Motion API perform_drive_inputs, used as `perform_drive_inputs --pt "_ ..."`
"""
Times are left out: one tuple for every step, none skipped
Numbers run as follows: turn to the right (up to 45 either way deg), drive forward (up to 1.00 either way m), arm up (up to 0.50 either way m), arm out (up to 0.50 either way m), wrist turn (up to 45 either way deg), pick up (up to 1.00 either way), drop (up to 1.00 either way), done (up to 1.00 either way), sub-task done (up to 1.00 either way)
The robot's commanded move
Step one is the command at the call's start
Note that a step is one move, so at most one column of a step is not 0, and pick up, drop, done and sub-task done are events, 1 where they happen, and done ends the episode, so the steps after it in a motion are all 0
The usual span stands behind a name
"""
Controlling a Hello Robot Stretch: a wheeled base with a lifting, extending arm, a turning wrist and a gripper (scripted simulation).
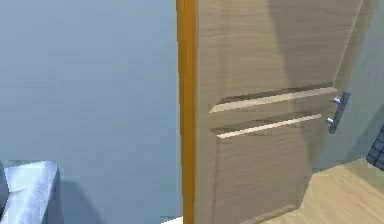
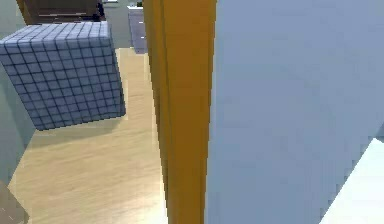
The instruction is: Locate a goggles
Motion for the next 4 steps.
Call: perform_drive_inputs --pt "0.0 0.25 0.0 0.0 0.0 0.0 0.0 0.0 0.0" --pt "45.0 0.0 0.0 0.0 0.0 0.0 0.0 0.0 0.0" --pt "42.0 0.0 0.0 0.0 0.0 0.0 0.0 0.0 0.0" --pt "0.0 1.0 0.0 0.0 0.0 0.0 0.0 0.0 0.0"
